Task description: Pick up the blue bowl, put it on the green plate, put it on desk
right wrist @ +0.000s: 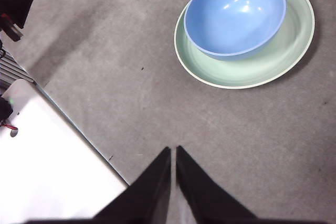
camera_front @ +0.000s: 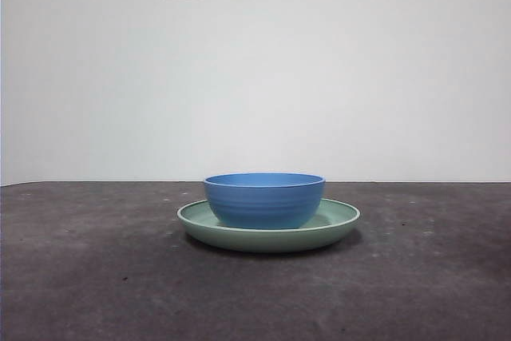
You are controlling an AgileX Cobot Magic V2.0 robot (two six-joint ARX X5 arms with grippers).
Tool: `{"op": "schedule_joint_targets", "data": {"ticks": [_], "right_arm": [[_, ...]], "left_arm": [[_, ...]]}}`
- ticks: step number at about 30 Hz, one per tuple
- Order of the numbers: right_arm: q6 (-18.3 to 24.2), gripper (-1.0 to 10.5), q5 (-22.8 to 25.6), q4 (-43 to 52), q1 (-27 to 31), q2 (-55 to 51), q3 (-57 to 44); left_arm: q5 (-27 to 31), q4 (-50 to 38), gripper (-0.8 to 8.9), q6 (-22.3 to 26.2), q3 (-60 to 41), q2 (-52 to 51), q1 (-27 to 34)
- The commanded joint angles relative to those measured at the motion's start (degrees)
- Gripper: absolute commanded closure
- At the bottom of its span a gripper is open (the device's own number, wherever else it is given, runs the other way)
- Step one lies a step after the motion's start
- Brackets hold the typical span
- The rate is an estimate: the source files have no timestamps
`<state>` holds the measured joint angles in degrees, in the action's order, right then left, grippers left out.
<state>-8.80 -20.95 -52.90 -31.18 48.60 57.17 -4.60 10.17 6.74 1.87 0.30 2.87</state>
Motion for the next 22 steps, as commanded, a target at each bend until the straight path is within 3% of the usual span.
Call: {"op": "schedule_joint_targets", "data": {"ticks": [1, 18, 22], "right_arm": [[0.5, 9.4, 0.0, 0.6, -0.5, 0.3, 1.0], [0.7, 9.4, 0.0, 0.6, -0.4, 0.2, 1.0], [4.3, 9.4, 2.8, 1.8, 3.1, -2.6, 0.8]], "left_arm": [[0.0, 0.5, 8.04, -0.4, -1.2, -0.1, 0.1], [0.0, 0.5, 8.04, -0.4, -1.2, -0.1, 0.1], [0.0, 0.5, 8.04, -0.4, -1.2, -0.1, 0.1]]}}
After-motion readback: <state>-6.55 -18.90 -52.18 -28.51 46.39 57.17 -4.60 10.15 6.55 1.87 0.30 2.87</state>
